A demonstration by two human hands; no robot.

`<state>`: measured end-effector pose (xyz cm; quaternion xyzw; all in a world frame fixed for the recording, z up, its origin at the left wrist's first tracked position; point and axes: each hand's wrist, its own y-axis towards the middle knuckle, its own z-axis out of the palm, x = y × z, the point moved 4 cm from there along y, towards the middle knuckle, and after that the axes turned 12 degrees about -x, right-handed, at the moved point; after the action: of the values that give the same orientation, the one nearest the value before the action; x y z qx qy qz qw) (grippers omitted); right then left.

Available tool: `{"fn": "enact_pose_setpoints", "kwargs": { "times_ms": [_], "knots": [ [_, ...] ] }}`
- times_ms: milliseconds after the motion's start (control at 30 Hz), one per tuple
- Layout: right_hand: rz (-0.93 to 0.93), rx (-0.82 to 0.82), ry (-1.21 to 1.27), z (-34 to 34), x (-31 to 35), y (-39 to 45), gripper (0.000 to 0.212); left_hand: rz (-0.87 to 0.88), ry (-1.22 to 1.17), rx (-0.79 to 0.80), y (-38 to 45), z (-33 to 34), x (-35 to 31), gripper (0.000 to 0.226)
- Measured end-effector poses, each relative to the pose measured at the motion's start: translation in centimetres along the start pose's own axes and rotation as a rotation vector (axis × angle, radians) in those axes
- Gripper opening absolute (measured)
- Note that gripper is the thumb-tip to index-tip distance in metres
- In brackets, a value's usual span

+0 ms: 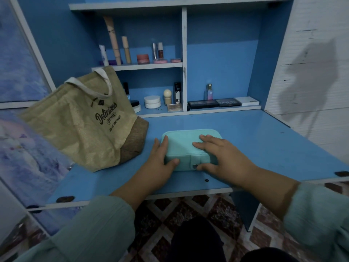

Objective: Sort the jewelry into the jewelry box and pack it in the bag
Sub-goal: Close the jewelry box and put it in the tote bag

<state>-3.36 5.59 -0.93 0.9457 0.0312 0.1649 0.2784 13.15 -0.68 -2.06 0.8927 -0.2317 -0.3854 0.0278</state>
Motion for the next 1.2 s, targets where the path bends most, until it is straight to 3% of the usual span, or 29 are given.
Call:
{"fn": "enact_pose_setpoints", "kwargs": {
  "times_ms": [133, 200, 300, 600, 867, 1033, 1200],
  "knots": [
    [0.183, 0.096, 0.101, -0.6, -1.0, 0.4, 0.081, -0.143, -0.111, -0.027, 0.2, -0.4, -0.2, 0.069],
    [0.36, 0.138, 0.171, -1.0, -1.5, 0.6, 0.089, -0.144, -0.142, -0.047, 0.4, -0.5, -0.5, 0.053],
    [0.489, 0.179, 0.284, -1.7, -1.5, 0.8, 0.08, -0.141, -0.144, -0.048, 0.7, -0.4, -0.9, 0.04],
    [0.58, 0.187, 0.306, -3.9, -4.0, 0.7, 0.078, -0.16, -0.14, 0.025, 1.6, 2.1, -3.1, 0.068],
    [0.577, 0.233, 0.309, -4.9, -5.1, 0.3, 0.074, -0.215, -0.257, -0.031, 1.8, 3.0, -4.2, 0.062],
    [0.503, 0.17, -0.126, -5.1, -5.5, 1.7, 0.056, -0.246, -0.262, -0.068, 2.8, 2.1, -3.8, 0.048],
    [0.27, 0.151, -0.407, -5.1, -3.3, 4.5, 0.042, -0.284, -0.352, -0.162, 3.1, -1.1, -2.8, 0.034]
  ]
}}
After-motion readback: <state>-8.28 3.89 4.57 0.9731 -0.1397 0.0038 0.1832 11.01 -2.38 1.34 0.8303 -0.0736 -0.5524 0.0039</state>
